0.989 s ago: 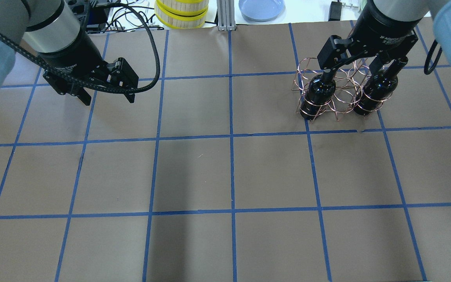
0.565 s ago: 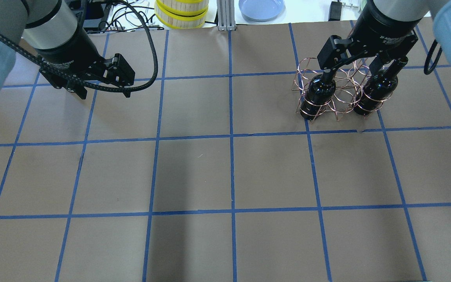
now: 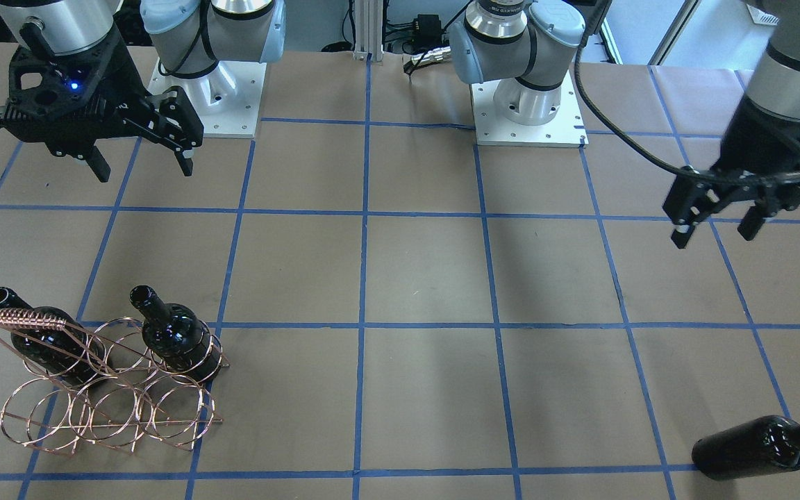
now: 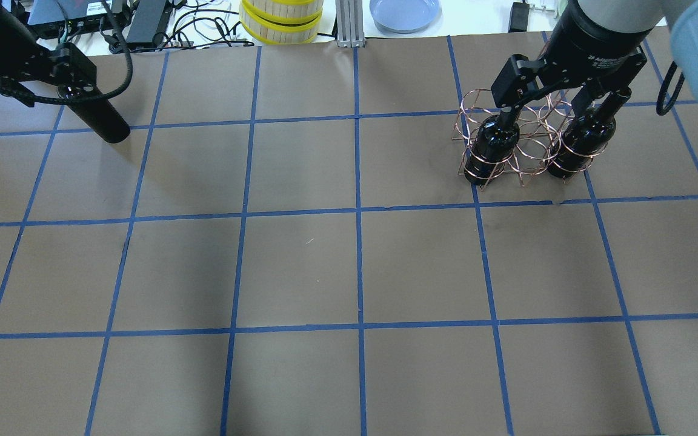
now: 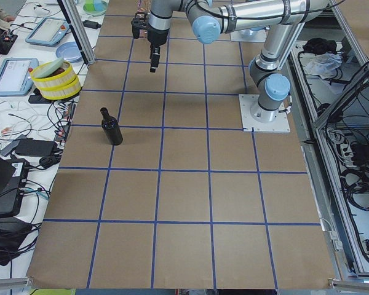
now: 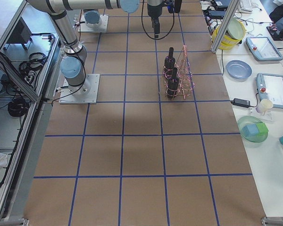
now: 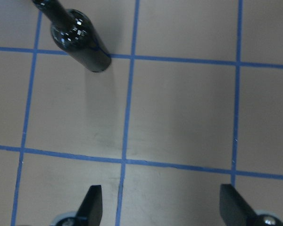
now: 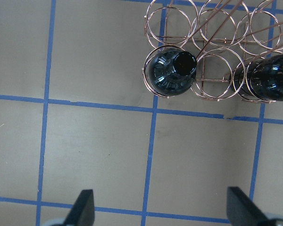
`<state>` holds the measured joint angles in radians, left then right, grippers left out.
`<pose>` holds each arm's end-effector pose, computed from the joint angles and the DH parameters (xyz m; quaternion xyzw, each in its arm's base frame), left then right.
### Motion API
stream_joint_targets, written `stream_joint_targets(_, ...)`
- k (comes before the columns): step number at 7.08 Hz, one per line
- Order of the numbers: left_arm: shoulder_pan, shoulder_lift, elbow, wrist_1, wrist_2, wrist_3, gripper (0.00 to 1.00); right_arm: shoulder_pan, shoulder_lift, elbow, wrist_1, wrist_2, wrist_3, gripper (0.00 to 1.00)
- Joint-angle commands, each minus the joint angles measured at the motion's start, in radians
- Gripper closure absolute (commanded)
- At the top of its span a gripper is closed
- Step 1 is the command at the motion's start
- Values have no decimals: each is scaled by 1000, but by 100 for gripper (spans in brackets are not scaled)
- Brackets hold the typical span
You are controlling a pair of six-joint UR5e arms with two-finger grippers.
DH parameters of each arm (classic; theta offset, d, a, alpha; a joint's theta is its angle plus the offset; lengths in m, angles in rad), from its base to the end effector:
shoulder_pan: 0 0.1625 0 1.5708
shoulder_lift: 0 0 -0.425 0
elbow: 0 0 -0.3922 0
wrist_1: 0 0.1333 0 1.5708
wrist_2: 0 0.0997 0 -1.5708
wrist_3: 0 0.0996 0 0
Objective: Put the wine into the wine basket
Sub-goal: 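Move the left gripper over the dark wine bottle near the far edge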
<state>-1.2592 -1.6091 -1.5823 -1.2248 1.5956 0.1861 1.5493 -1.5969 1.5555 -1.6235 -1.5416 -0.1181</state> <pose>0.0387 -0.5469 0.5015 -0.0638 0.9869 -0.1400 0.0482 0.1257 -0.4922 0.5138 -0.0489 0.9976 -0.0479 0.0113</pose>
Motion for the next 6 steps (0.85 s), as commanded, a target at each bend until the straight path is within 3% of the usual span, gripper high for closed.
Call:
stream_joint_targets(1,143,-73,7,141,-82,71,14,0,0,0,1,0,0,0)
stream_joint_targets(3,230,-158,16,216,-225,144,17,0,0,0,1,0,0,0)
stream_joint_targets(4,230,-213,19,307,-227,148,22,0,0,2,1,0,0,0)
stream_joint_targets(6,230,-273,18,387,-227,150,21,0,0,2,2,0,0,0)
